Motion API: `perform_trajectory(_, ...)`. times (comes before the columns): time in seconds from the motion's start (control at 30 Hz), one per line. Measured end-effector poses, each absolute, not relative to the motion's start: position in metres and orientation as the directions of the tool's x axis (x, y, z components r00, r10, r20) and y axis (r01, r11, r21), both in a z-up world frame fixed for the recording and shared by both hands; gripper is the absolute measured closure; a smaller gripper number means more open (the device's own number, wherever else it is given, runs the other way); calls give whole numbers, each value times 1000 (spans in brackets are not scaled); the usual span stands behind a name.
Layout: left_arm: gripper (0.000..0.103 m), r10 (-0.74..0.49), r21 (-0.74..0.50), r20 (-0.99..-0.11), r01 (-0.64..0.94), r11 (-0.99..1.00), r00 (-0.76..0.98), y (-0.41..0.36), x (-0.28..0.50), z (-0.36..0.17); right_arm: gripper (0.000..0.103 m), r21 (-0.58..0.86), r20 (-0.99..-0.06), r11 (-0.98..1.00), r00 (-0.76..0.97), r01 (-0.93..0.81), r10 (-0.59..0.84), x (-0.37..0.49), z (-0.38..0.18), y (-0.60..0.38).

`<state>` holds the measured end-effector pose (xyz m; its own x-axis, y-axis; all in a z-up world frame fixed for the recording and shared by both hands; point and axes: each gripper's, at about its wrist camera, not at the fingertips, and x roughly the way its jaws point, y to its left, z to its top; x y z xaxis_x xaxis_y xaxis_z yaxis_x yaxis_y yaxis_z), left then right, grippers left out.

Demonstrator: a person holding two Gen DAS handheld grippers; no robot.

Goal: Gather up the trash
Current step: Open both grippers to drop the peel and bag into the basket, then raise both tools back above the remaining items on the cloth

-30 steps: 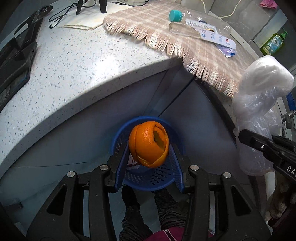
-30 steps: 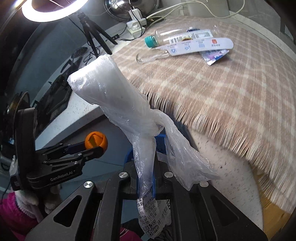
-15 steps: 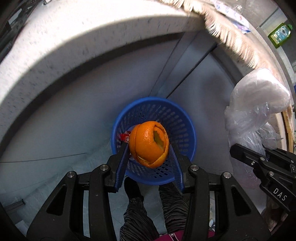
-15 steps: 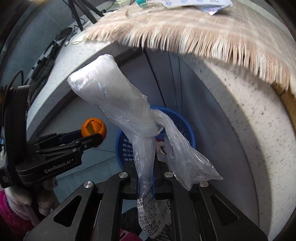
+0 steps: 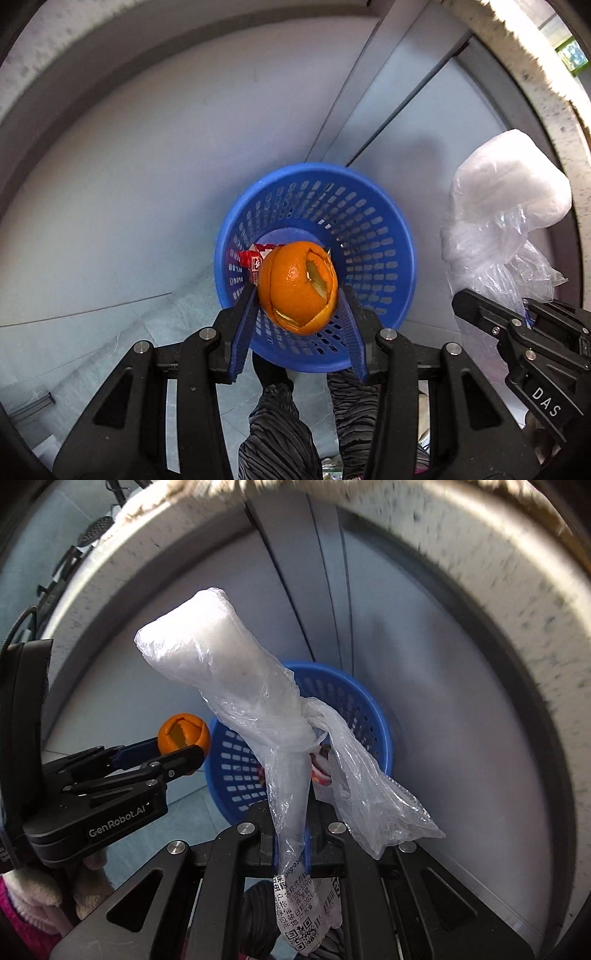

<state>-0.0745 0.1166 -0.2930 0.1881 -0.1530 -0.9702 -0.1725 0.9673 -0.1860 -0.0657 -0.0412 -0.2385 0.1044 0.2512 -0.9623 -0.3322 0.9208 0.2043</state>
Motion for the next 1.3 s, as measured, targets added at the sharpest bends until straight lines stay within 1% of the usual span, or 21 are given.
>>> perform_trajectory(0.17,58,-143,-172,-975,-171,970,169,116,-69,-307,96,192,-969,928,92,-319,231,-61,-254,-35)
perform_trajectory(0.63,58,-105,-130,-983,-169,977,151,121,-65,-321,93,164,-973,936,105,-311,205,-50,-258,-28)
perform_trajectory(0.7,55,-102,-126,-984,-165,978,148,122,-66,-321,92,153,-975,937,107,-314,195,-49,-258,-25)
perform_trajectory(0.73,52,-99,-123,-984,-162,979,148,122,-66,-321,89,149,-975,937,108,-316,192,-53,-258,-25)
perform_trajectory(0.77,50,-96,-120,-984,-158,980,150,122,-66,-320,83,143,-977,937,108,-318,186,-53,-258,-25)
perform_trajectory(0.8,43,-93,-117,-983,-154,981,155,122,-66,-319,78,140,-977,938,109,-317,182,-53,-257,-24)
perform_trajectory(0.83,39,-90,-115,-983,-151,982,161,121,-66,-318,68,138,-977,939,110,-316,181,-54,-257,-24)
perform_trajectory(0.87,39,-89,-114,-982,-149,982,165,121,-67,-318,60,135,-977,940,115,-314,179,-54,-255,-23)
perform_trajectory(1.07,39,-86,-111,-982,-146,983,170,124,-69,-310,59,141,-975,941,122,-307,186,-52,-246,-25)
perform_trajectory(1.3,39,-77,-107,-976,-141,984,201,128,-74,-286,59,152,-970,937,136,-316,203,-55,-235,-29)
